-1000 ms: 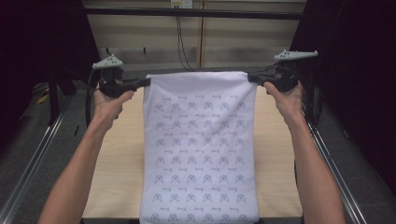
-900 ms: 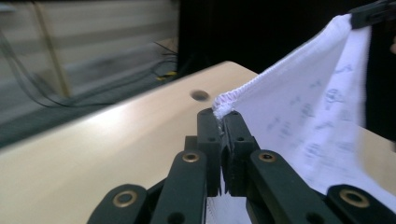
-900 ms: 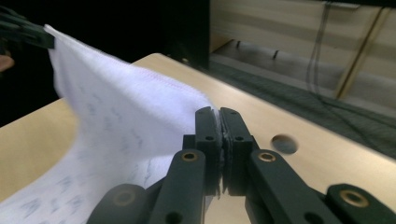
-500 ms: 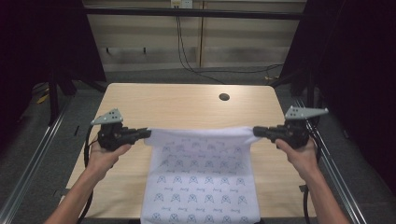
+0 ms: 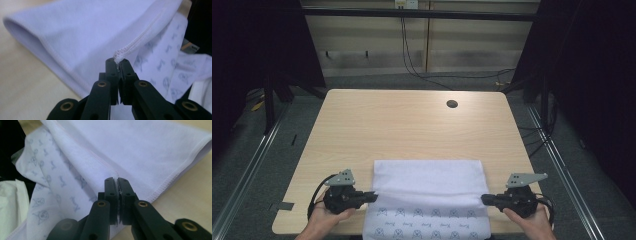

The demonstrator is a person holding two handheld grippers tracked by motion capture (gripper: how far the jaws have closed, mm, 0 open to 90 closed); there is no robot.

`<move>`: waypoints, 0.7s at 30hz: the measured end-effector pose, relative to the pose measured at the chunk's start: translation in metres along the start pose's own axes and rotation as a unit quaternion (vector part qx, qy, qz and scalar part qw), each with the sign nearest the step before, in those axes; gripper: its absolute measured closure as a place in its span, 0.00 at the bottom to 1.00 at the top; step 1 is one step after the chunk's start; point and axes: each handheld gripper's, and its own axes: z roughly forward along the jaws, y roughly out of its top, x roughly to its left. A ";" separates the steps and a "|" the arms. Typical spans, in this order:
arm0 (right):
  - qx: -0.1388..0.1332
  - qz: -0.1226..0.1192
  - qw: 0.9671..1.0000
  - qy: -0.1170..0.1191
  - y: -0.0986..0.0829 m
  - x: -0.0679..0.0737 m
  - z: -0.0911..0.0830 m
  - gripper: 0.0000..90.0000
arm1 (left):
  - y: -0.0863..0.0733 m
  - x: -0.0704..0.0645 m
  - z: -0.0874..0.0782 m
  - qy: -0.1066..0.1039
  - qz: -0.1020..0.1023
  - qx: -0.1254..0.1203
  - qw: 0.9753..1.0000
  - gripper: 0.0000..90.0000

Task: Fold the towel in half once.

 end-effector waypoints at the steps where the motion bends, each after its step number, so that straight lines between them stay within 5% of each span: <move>1: 0.011 0.007 1.000 0.000 -0.005 0.001 0.004 0.97 | -0.005 -0.001 0.002 -0.006 -0.003 0.007 1.000 0.97; 9: 0.079 -0.003 0.997 -0.003 -0.011 0.001 0.027 0.97 | -0.015 -0.012 0.014 0.003 -0.001 0.048 0.999 0.97; 11: 0.080 0.002 0.997 -0.001 -0.013 0.000 0.030 0.97 | -0.013 -0.003 0.017 -0.012 -0.002 0.044 0.999 0.97; 21: 0.067 0.016 0.997 -0.026 0.001 -0.019 0.046 0.97 | -0.002 0.017 0.024 0.024 0.004 0.034 0.999 0.97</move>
